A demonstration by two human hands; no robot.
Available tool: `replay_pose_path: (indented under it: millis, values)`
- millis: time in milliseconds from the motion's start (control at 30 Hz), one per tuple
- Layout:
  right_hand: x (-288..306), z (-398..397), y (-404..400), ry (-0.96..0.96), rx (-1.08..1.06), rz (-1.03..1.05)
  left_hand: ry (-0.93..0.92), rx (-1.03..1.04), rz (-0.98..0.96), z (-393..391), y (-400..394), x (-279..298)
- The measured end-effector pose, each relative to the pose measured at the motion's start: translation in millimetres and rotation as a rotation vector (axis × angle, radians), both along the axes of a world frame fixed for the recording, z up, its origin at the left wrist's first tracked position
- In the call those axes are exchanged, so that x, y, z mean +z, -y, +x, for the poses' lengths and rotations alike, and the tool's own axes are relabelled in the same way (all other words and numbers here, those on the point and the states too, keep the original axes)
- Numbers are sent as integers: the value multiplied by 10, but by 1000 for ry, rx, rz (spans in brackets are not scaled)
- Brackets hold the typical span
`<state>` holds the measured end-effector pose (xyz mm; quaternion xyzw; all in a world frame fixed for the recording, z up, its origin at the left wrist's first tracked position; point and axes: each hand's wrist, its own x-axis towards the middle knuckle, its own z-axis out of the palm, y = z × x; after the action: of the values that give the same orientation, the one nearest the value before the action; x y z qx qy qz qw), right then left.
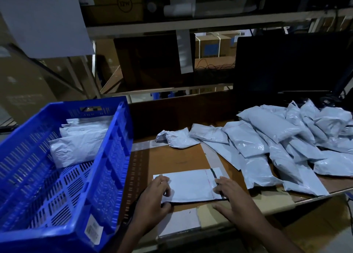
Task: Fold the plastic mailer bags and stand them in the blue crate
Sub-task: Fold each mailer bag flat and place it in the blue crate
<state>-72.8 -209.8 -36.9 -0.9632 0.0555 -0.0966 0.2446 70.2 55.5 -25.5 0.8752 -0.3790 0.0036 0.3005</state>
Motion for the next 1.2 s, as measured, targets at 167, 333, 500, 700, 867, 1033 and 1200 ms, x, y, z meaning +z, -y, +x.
replay_pose_path:
  millis: [167, 333, 500, 700, 867, 1033, 1200]
  values:
    - [159, 120, -31, 141, -161, 22, -87, 124, -269, 111, 60, 140]
    - [437, 362, -104, 345, -321, 276, -323, 419, -597, 157, 223, 408]
    - [290, 620, -120, 267, -415, 178, -299, 569, -372, 271, 342, 225]
    - [-44, 753, -67, 100, -383, -175, 25, 523, -20, 177, 344, 61]
    - [-9, 897, -348, 79, -167, -270, 105, 160, 202, 144, 496, 25]
    - [-280, 869, -538, -87, -20, -361, 215, 48, 422, 133, 496, -249]
    - [-210, 838, -438, -164, -82, -235, 209, 69, 364, 150, 469, -290]
